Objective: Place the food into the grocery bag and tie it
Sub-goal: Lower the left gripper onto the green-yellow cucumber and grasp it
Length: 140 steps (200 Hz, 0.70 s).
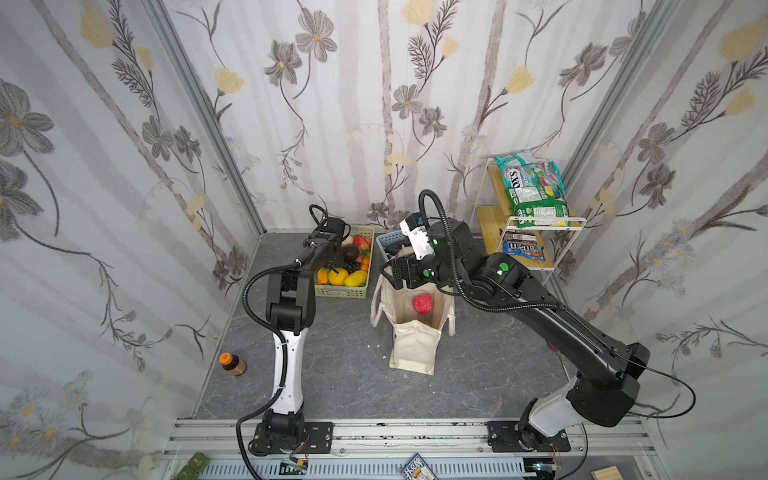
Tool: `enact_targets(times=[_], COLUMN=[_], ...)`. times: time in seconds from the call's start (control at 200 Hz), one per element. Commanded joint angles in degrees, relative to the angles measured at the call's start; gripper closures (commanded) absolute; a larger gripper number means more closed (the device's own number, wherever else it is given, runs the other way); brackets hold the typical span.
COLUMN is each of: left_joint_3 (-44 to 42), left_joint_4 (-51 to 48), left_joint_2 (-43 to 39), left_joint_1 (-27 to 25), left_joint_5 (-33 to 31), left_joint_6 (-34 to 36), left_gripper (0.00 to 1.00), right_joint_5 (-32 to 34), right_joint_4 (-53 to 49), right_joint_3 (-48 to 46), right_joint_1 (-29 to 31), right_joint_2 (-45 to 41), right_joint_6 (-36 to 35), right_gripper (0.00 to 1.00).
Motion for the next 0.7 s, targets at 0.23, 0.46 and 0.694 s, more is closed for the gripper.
enact_targets(times=[0.23,0.46,0.694], left_joint_3=[8.8,9.1,9.2], left_joint_4=[-8.6,-8.8,-8.4], left_joint_2=[5.3,5.1,3.2], left_joint_1=[0.1,0.1,0.1], left_joint_5=[3.0,1.7,1.2], left_joint_6=[0.9,2.5,4.1], left_gripper=[0.39,0.52,0.56], right_joint_5=[0.5,0.9,0.8], right_joint_4=[2.8,3.6,4.2], right_joint_3=[-0.3,-1.7,-2.9], right_joint_1=[0.3,0.3,0.3], right_joint_2=[0.2,-0.7,-1.3], right_joint_6=[0.8,1.1,1.3], right_gripper=[0.10,0.10,0.10])
